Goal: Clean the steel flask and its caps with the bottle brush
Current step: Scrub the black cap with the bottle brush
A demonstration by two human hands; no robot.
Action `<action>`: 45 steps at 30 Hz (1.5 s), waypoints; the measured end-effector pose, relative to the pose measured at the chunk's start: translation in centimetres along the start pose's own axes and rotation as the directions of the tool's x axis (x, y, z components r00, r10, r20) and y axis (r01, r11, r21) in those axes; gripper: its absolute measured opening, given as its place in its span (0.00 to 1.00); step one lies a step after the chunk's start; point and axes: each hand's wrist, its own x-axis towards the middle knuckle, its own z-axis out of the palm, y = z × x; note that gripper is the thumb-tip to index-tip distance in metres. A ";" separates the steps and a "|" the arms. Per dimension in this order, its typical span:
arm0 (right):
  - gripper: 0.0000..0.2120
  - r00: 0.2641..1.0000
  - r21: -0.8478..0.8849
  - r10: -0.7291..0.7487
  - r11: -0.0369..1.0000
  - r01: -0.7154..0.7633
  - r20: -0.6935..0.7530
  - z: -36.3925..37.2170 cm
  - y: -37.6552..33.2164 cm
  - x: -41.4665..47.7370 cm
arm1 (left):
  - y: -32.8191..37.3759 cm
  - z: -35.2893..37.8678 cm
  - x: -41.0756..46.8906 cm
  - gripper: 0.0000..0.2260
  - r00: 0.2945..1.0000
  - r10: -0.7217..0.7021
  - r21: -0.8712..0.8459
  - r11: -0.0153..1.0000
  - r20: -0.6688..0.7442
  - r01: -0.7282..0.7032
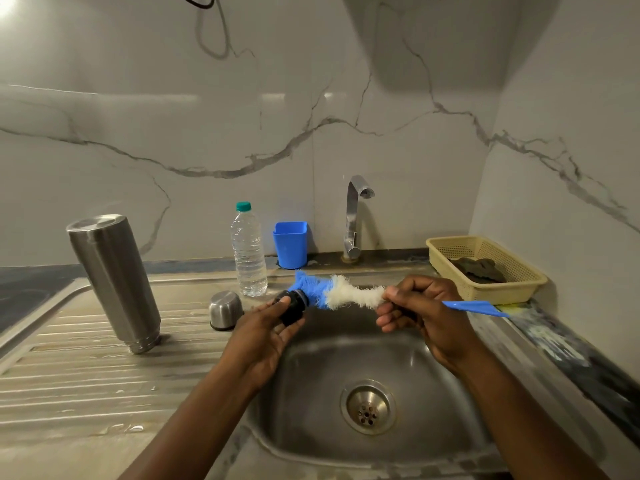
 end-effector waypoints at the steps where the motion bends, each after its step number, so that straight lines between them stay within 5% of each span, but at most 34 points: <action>1: 0.08 1.000 0.003 0.002 1.000 -0.002 -0.004 0.0 0.0 0.0 | -0.1 0.1 -0.1 0.11 1.000 -0.012 0.003 1.000 0.009 0.012; 22: 0.09 0.999 0.033 0.014 0.999 -0.013 -0.031 -0.2 0.0 0.2 | 0.4 0.3 -0.1 0.11 0.996 0.060 -0.030 0.998 -0.071 -0.062; 27: 0.09 0.999 0.043 0.023 0.999 -0.021 -0.047 -0.7 -0.2 0.2 | 1.1 0.6 -0.2 0.05 0.985 0.141 -0.044 0.988 -0.099 -0.146; 31: 0.09 0.999 0.016 0.033 0.999 -0.032 -0.033 0.2 0.5 0.2 | 0.3 0.4 -0.4 0.09 0.995 0.067 0.012 0.998 -0.069 -0.066; 45: 0.13 0.994 0.082 0.034 0.996 -0.025 -0.104 -0.8 -0.1 0.6 | 0.8 0.4 0.0 0.14 0.984 0.111 -0.031 0.993 -0.138 -0.117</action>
